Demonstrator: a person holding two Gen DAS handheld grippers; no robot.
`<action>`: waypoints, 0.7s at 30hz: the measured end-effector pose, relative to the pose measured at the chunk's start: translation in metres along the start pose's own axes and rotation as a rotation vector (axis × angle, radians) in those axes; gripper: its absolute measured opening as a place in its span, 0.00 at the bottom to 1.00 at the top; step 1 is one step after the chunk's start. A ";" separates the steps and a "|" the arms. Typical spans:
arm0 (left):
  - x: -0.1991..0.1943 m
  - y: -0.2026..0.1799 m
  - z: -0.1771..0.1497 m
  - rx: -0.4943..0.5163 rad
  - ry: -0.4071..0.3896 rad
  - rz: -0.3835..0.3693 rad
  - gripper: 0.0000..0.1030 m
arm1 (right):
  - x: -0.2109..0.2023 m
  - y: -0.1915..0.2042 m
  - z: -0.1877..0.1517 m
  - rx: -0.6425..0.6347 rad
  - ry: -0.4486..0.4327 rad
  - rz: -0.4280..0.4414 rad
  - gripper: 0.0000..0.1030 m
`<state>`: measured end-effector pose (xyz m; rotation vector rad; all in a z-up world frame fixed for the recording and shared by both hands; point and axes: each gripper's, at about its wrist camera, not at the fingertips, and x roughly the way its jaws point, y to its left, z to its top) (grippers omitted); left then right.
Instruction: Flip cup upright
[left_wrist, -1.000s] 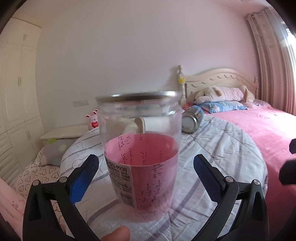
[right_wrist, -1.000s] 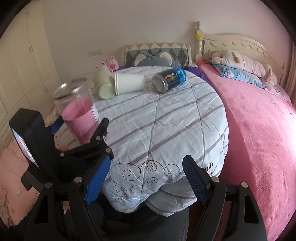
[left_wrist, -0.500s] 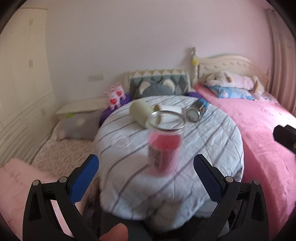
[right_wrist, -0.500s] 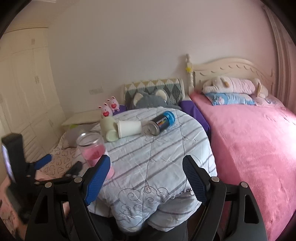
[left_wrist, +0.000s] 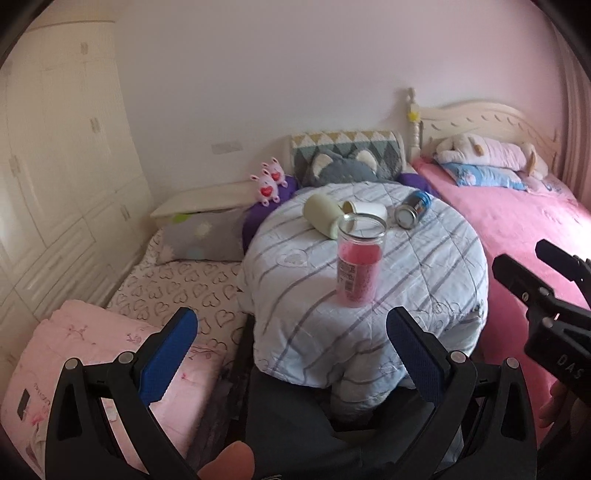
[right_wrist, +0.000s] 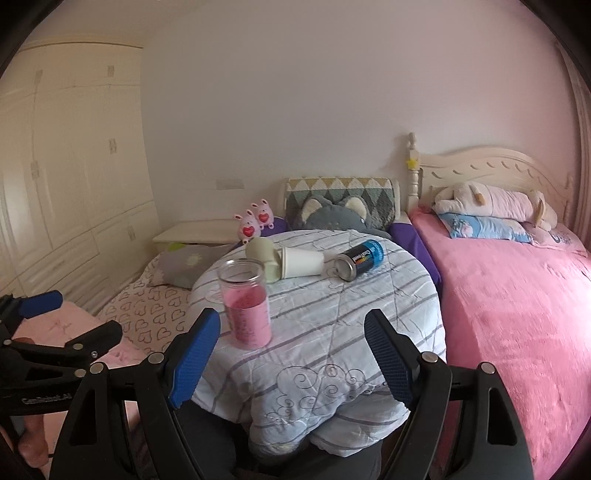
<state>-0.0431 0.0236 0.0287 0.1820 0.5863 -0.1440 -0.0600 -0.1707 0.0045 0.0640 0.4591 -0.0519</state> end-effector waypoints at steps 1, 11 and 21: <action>-0.003 0.001 -0.001 -0.003 -0.006 0.001 1.00 | -0.002 0.001 -0.001 -0.005 0.001 -0.002 0.79; -0.013 0.000 -0.003 -0.030 -0.026 0.036 1.00 | -0.013 0.016 0.001 -0.044 0.003 0.038 0.79; -0.012 0.005 -0.005 -0.081 -0.032 0.083 1.00 | -0.009 0.018 -0.004 -0.044 0.014 0.063 0.79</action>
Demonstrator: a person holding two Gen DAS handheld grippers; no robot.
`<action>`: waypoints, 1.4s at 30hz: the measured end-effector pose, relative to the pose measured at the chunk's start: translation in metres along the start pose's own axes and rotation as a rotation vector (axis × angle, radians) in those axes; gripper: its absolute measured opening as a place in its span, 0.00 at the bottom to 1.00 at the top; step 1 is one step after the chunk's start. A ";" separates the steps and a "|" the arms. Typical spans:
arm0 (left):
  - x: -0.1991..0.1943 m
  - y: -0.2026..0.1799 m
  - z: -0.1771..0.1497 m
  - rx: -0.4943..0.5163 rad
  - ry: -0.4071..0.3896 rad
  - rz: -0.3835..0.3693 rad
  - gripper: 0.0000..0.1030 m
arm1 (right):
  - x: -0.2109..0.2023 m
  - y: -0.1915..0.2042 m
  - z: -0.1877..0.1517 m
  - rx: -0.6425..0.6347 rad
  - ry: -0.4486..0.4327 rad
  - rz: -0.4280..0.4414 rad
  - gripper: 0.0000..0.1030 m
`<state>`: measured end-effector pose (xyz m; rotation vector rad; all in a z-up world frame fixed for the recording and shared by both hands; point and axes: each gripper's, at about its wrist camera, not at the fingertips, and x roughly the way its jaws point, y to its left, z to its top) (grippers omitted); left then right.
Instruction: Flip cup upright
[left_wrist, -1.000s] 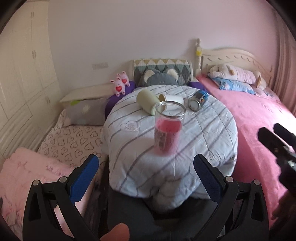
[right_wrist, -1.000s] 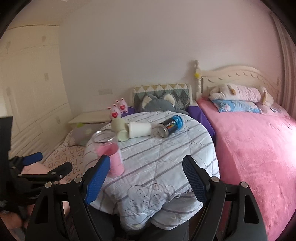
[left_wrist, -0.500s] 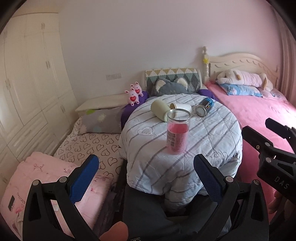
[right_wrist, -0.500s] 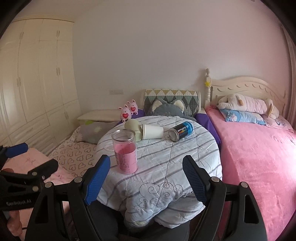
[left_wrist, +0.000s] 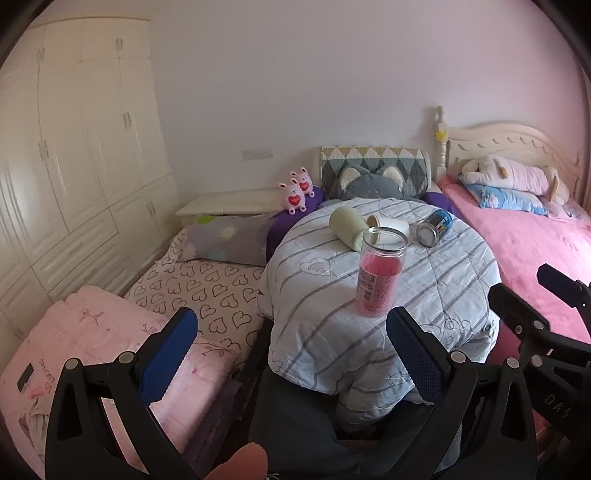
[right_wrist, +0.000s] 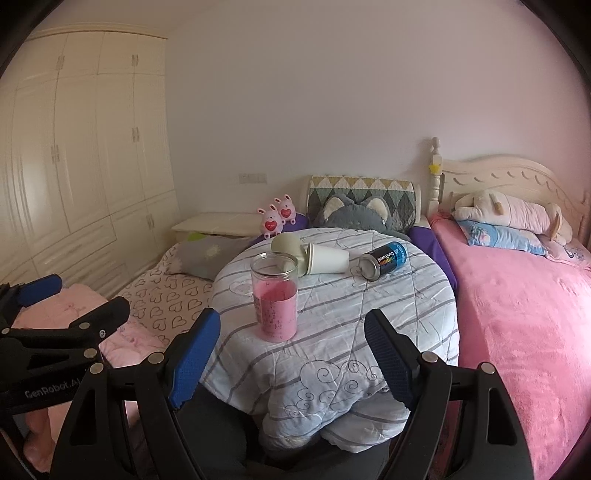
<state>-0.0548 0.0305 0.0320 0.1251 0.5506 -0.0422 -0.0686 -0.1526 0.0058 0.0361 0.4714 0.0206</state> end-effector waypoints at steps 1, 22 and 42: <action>0.001 -0.001 0.000 0.001 0.001 0.000 1.00 | 0.000 -0.002 0.000 0.004 -0.001 -0.003 0.79; 0.003 -0.004 -0.007 0.014 0.015 -0.025 1.00 | -0.002 -0.009 0.003 0.018 0.001 -0.012 0.79; 0.003 -0.005 -0.007 0.017 0.015 -0.027 1.00 | -0.002 -0.011 0.003 0.019 0.002 -0.015 0.79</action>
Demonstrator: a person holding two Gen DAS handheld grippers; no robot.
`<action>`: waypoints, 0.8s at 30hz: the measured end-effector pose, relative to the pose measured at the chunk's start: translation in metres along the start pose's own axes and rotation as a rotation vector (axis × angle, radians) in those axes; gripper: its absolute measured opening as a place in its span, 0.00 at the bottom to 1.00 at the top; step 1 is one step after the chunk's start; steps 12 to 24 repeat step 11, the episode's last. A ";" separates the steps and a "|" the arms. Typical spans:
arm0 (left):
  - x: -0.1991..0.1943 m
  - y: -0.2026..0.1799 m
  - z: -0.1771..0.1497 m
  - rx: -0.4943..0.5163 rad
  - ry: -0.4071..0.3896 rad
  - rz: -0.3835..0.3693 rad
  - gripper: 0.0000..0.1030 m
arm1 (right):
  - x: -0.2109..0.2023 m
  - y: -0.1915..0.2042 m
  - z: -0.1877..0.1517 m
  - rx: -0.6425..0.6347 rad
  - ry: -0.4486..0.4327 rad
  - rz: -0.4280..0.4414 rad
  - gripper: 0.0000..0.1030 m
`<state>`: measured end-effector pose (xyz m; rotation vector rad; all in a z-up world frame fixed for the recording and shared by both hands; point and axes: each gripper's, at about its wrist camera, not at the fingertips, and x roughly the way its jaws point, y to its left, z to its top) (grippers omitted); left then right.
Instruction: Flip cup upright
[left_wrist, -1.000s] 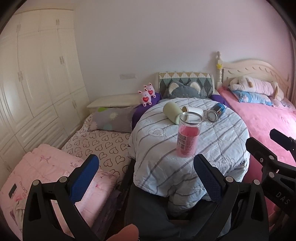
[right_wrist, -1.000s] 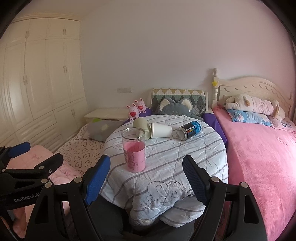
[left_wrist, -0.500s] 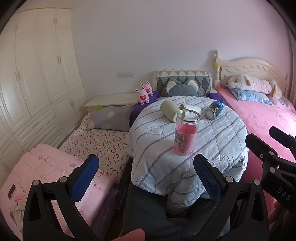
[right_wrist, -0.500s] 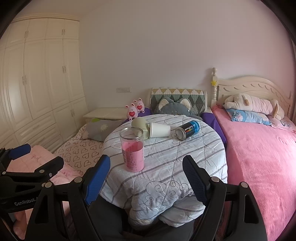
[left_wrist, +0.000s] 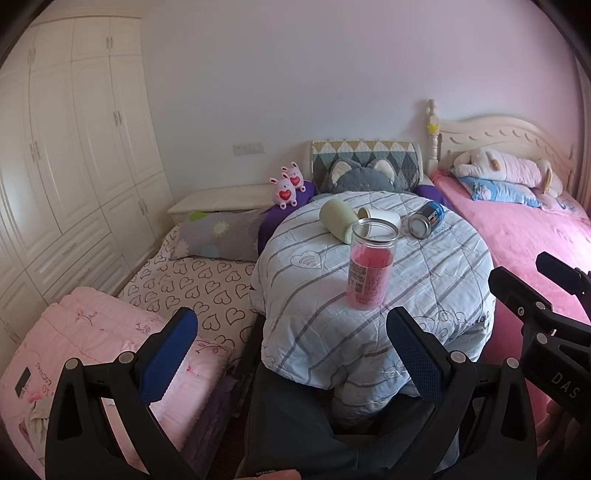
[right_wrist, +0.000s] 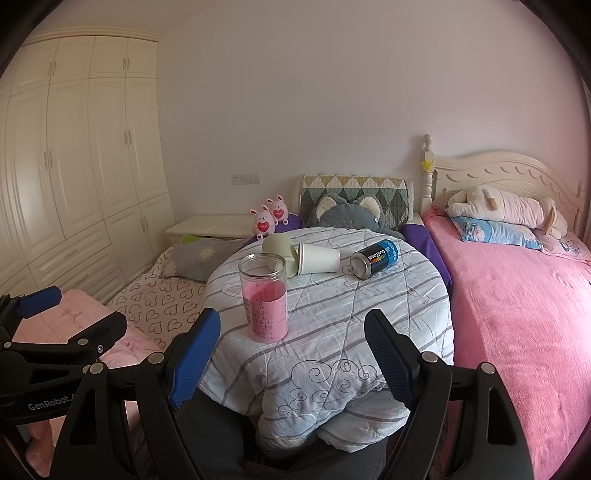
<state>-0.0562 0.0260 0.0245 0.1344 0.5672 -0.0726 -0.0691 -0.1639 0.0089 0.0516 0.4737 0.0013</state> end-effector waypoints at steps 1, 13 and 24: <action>0.000 0.000 0.000 0.001 -0.001 0.001 1.00 | 0.000 0.000 0.000 -0.001 -0.001 -0.002 0.79; 0.002 0.000 0.000 0.002 0.011 -0.024 1.00 | 0.001 0.000 -0.001 -0.001 -0.001 -0.004 0.79; 0.002 0.000 0.000 0.002 0.011 -0.024 1.00 | 0.001 0.000 -0.001 -0.001 -0.001 -0.004 0.79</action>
